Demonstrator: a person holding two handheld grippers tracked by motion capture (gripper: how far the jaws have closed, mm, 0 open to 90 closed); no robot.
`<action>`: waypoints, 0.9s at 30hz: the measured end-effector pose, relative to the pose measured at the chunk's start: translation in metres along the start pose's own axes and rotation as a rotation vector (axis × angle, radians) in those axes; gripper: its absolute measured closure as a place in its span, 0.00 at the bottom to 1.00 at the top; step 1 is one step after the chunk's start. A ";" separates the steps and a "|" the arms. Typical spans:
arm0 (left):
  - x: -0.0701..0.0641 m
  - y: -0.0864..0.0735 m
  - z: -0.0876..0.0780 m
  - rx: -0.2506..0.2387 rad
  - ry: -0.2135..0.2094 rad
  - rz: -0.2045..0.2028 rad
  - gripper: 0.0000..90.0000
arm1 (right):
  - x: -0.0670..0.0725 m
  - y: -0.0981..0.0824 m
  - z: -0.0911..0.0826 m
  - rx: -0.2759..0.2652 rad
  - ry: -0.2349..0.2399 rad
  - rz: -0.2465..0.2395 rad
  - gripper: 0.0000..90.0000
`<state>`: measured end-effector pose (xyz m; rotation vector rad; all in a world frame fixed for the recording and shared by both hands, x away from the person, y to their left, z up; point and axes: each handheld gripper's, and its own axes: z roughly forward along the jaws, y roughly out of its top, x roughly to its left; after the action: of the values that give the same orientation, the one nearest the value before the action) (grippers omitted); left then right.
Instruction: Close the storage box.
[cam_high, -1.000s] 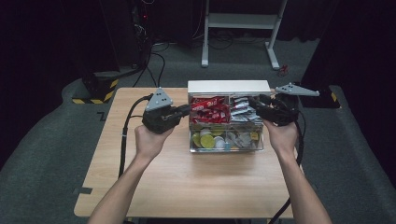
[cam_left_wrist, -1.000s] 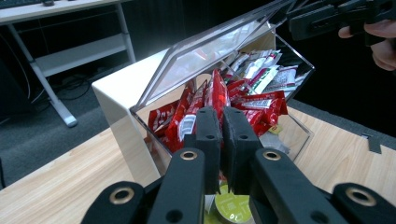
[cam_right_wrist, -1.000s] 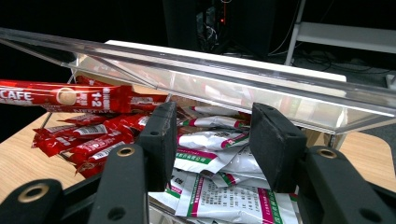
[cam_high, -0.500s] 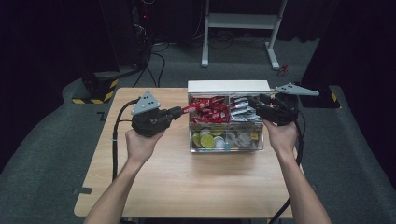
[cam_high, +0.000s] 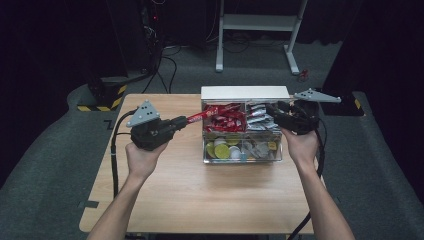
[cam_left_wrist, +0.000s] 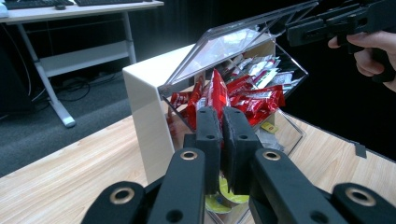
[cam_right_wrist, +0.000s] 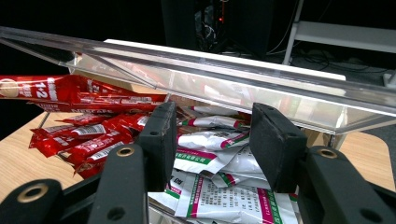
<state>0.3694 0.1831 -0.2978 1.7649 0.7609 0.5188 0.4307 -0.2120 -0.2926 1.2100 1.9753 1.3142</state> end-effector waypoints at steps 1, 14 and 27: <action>0.001 0.000 -0.001 0.001 0.001 0.003 0.96 | 0.000 0.000 0.000 0.000 0.000 0.000 0.57; 0.009 -0.009 -0.017 -0.018 0.013 -0.025 0.96 | 0.000 0.001 0.000 0.003 -0.002 -0.002 0.57; 0.014 -0.015 -0.031 -0.023 0.040 -0.032 0.96 | 0.001 0.001 0.000 0.004 -0.003 -0.001 0.57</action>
<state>0.3552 0.2169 -0.3029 1.7231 0.8071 0.5401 0.4307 -0.2113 -0.2920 1.2117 1.9774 1.3074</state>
